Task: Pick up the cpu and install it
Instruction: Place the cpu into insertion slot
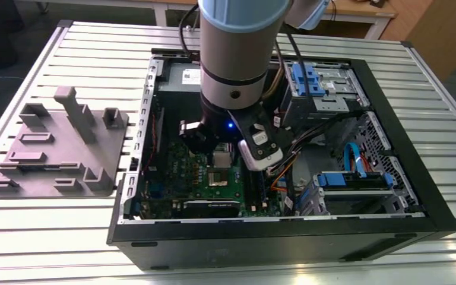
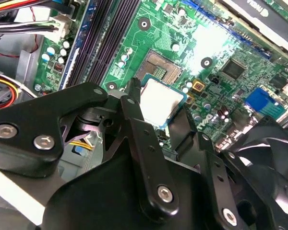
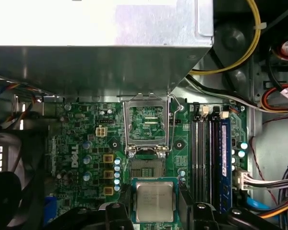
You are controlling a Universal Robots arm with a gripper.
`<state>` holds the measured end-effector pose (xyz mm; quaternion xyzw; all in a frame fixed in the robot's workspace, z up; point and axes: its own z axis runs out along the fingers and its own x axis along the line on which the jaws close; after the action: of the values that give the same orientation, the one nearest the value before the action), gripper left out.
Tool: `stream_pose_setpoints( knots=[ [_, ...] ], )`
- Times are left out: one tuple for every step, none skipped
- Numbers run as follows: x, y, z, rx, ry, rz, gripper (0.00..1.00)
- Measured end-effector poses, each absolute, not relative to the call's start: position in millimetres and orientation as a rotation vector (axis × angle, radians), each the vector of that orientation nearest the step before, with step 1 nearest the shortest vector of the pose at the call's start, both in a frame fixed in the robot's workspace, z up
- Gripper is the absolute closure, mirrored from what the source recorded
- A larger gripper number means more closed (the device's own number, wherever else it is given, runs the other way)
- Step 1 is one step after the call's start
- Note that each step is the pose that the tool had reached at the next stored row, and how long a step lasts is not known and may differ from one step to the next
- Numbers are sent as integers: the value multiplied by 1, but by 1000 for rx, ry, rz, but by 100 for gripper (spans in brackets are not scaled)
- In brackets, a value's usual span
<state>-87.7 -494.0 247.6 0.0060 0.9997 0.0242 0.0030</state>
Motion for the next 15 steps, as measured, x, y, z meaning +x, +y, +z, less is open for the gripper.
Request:
stream_pose_setpoints(
  knots=[
    [-88, -494, 248, 19, 3135, 76, 53],
    [-88, -494, 248, 19, 3135, 75, 53],
    [-88, -494, 247, 19, 3135, 76, 53],
    [-88, -494, 247, 19, 3135, 76, 53],
    [-88, -494, 247, 19, 3135, 76, 53],
    [-88, -494, 247, 19, 3135, 76, 53],
    [-88, -494, 247, 19, 3135, 76, 53],
    [-88, -494, 246, 19, 3134, 77, 53],
    [-88, -494, 245, 19, 3134, 76, 53],
    [-88, -494, 243, 19, 3135, 76, 53],
    [-88, -494, 241, 19, 3135, 76, 53],
    [-88, -494, 240, 19, 3134, 76, 53],
    [-88, -494, 238, 19, 3135, 76, 53],
    [-88, -494, 236, 19, 3135, 76, 53],
    [-88, -494, 234, 19, 3135, 76, 53]
  ],
)
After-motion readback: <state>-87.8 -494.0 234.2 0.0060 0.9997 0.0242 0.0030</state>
